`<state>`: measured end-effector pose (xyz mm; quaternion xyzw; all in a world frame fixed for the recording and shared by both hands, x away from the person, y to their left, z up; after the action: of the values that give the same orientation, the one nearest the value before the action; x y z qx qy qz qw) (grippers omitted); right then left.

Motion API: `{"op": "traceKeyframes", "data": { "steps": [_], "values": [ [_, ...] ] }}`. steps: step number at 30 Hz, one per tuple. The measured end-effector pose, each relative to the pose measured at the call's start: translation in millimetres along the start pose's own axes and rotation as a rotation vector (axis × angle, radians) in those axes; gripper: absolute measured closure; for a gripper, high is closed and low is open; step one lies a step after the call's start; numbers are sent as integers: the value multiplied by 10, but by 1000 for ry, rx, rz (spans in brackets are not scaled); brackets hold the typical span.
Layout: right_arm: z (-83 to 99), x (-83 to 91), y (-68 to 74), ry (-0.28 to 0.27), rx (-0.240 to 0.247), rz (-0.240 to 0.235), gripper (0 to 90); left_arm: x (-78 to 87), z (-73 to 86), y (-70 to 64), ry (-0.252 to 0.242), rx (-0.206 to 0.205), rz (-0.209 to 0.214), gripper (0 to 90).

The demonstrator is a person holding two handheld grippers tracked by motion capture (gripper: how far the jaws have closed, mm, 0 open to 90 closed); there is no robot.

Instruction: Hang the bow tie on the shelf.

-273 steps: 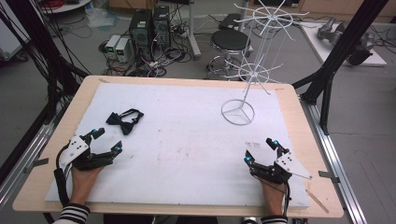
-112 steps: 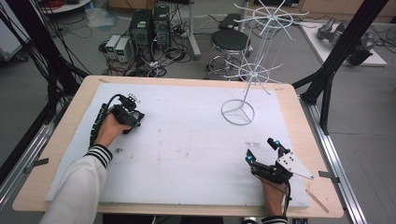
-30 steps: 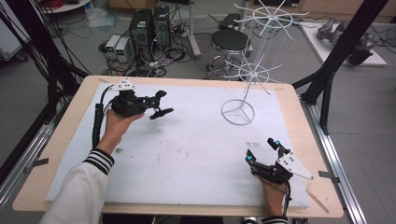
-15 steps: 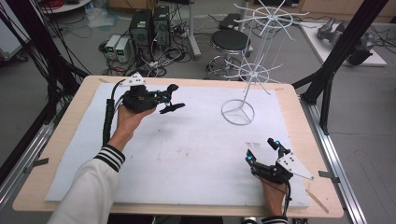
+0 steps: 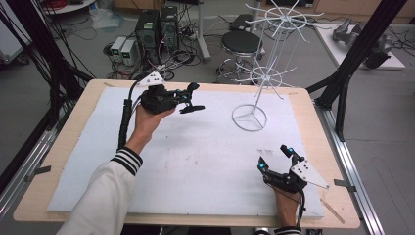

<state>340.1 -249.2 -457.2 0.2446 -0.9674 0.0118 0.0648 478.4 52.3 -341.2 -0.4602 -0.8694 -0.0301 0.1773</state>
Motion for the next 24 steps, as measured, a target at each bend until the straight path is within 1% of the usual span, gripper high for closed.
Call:
{"op": "traceKeyframes", "data": {
  "steps": [2, 3, 4, 6, 7, 12, 13, 15, 16, 17, 19, 21, 22, 24],
  "values": [
    [0, 0, 0, 0, 1, 0, 92, -29, -14, -2, -12, 7, 3, 808],
    [-1, 0, 0, -1, 1, 1, 92, -49, -17, -6, -9, 9, 9, 808],
    [-1, 2, 1, -2, 1, 0, 92, -66, -18, -4, 1, 3, 6, 808],
    [-1, 3, 1, -3, 0, 0, 92, -102, -45, -15, 3, -1, 15, 808],
    [-7, 0, -9, -10, 7, 3, 92, -119, -64, -18, 3, -5, 16, 808],
    [-3, 1, -2, -5, 0, 1, 92, -202, -169, -46, -18, -9, 33, 808],
    [-7, 0, -9, -9, 6, 3, 92, -219, -181, -52, -21, -8, 36, 809],
    [-3, 1, -1, -5, -1, 1, 92, -256, -195, -65, -20, -12, 45, 809],
    [-8, -1, -11, -10, 9, 4, 92, -274, -200, -69, -20, -15, 47, 809],
    [-2, 2, -1, -5, 1, 0, 92, -289, -207, -74, -25, -16, 51, 809],
    [-4, 1, 0, -5, 1, 0, 92, -318, -220, -80, -38, -2, 60, 809],
    [-2, 2, 1, -5, 0, 0, 92, -343, -224, -78, -40, 3, 61, 809],
    [-4, 1, -1, -5, 1, 1, 92, -355, -226, -81, -36, 5, 69, 810],
    [-3, 2, 2, -6, 0, -1, 92, -382, -242, -89, -33, -1, 66, 811]
  ]
}}
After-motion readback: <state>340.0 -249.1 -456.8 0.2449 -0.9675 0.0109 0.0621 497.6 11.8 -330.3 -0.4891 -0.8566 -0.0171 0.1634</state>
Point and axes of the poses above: each handheld gripper's, and its own axes: x roughly backward along the jaws, z roughly out of its underside, y roughly to its left, the point moved 9 cm from there along -x, roughly forward along the jaws, and after that the axes turned 6 degrees about y, right-handed, at the moved point
